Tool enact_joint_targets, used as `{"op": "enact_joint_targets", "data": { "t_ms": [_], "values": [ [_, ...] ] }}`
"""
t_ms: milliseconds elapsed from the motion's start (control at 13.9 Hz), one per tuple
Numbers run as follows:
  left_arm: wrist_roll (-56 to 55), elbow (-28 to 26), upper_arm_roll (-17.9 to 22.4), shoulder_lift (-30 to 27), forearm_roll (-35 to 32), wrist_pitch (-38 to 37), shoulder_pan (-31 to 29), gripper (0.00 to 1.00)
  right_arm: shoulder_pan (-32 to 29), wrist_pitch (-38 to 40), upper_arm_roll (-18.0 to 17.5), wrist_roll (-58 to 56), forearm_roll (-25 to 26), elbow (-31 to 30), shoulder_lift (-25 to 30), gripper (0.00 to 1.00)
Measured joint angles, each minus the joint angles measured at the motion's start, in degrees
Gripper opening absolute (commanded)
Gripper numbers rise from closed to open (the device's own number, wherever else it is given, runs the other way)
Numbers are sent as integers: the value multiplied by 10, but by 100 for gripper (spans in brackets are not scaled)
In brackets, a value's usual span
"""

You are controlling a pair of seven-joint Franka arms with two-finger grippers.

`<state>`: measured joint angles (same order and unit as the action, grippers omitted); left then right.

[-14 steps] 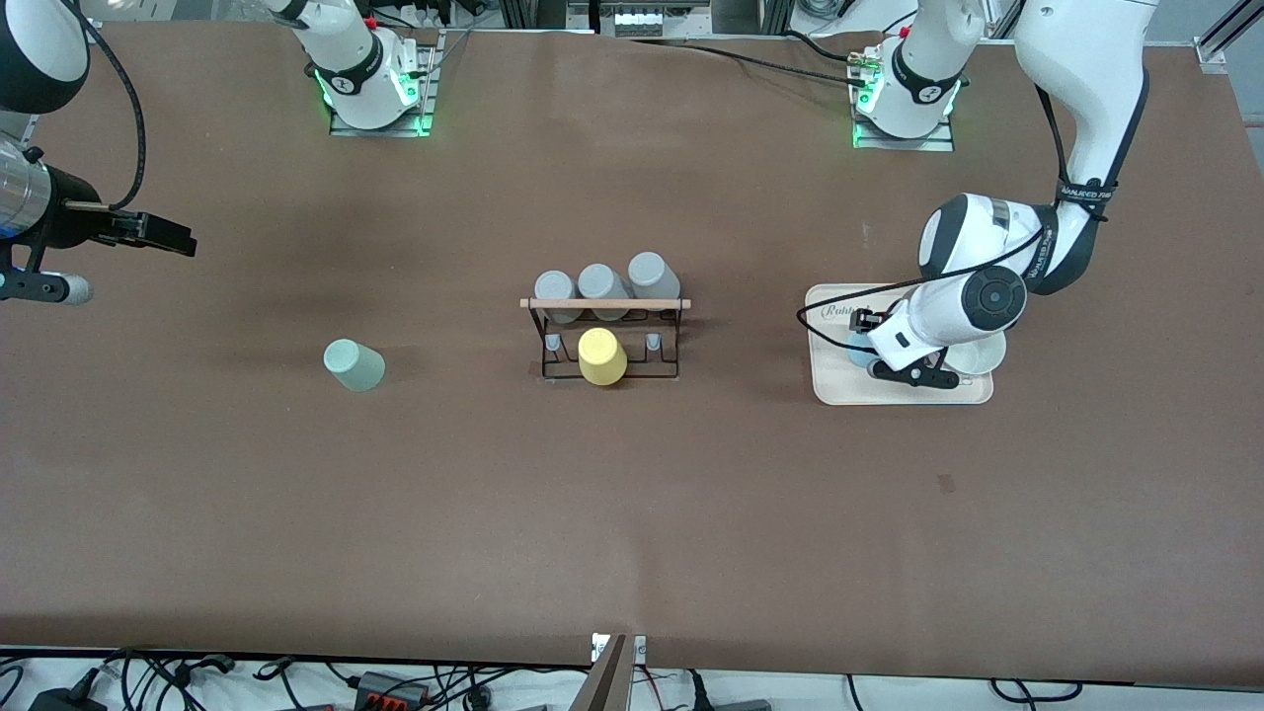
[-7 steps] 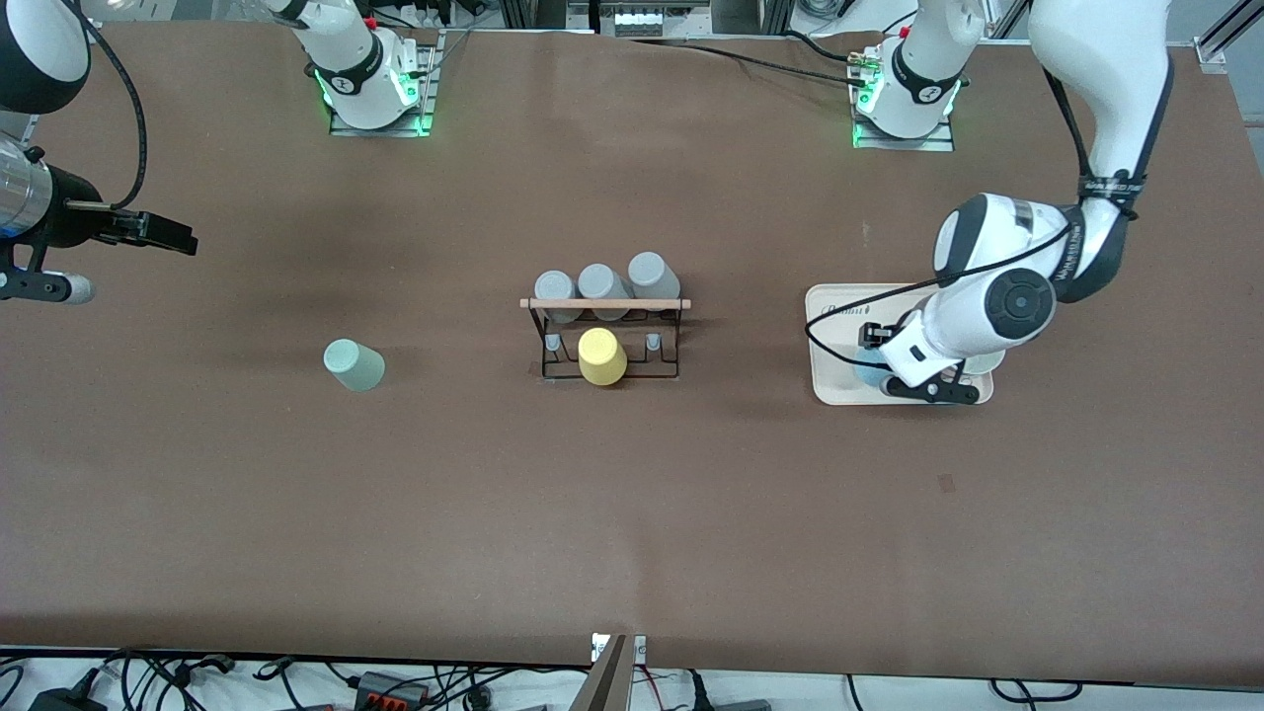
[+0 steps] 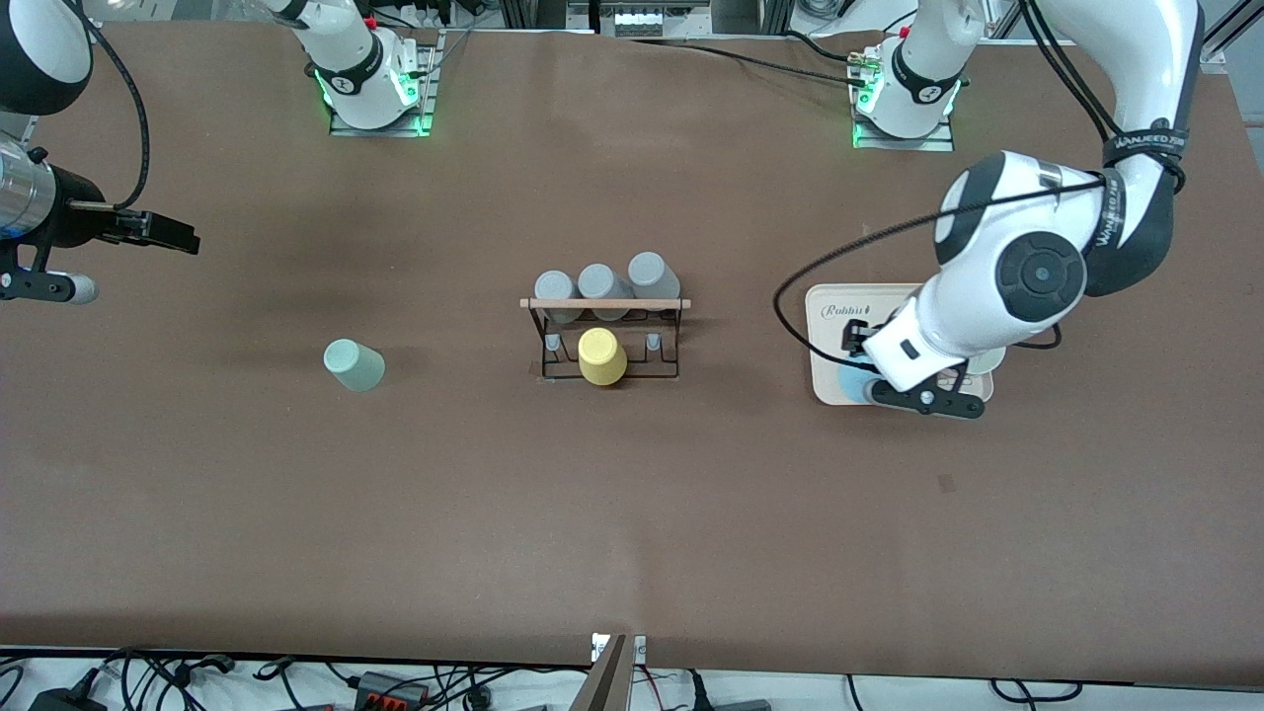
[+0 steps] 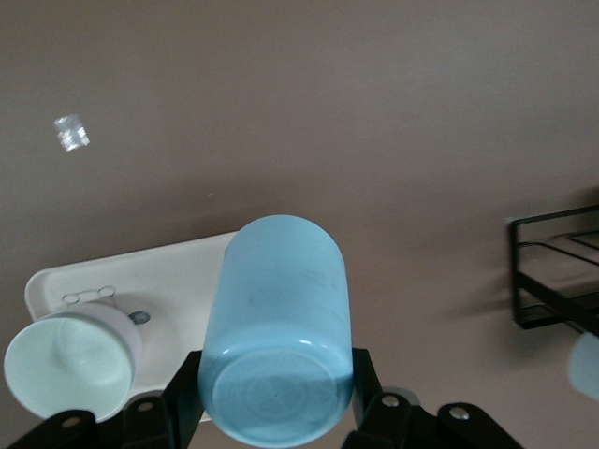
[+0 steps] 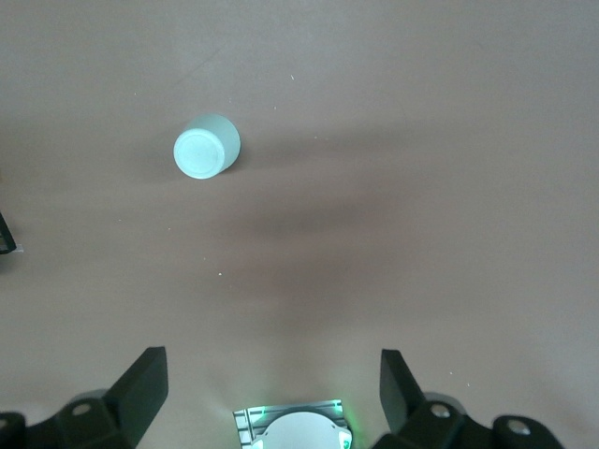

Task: Hang scattered cups on rack with three cups
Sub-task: 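Carry the light blue cup to the rack beside the yellow cup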

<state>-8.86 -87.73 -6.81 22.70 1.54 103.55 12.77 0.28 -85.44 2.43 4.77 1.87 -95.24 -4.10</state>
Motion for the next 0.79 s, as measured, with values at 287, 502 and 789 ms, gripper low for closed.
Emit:
{"op": "enact_joint_targets", "data": {
  "t_ms": [287,502,789],
  "values": [
    [-3,66,-2,52,51,-6,39,45,0,0,0,0,0,-1,0,100],
    [-5,116,-3,88,59,-6,89,45,0,0,0,0,0,-1,0,100],
    [-13,153,-1,105,59,-6,141,45,0,0,0,0,0,-1,0,100]
  ]
}}
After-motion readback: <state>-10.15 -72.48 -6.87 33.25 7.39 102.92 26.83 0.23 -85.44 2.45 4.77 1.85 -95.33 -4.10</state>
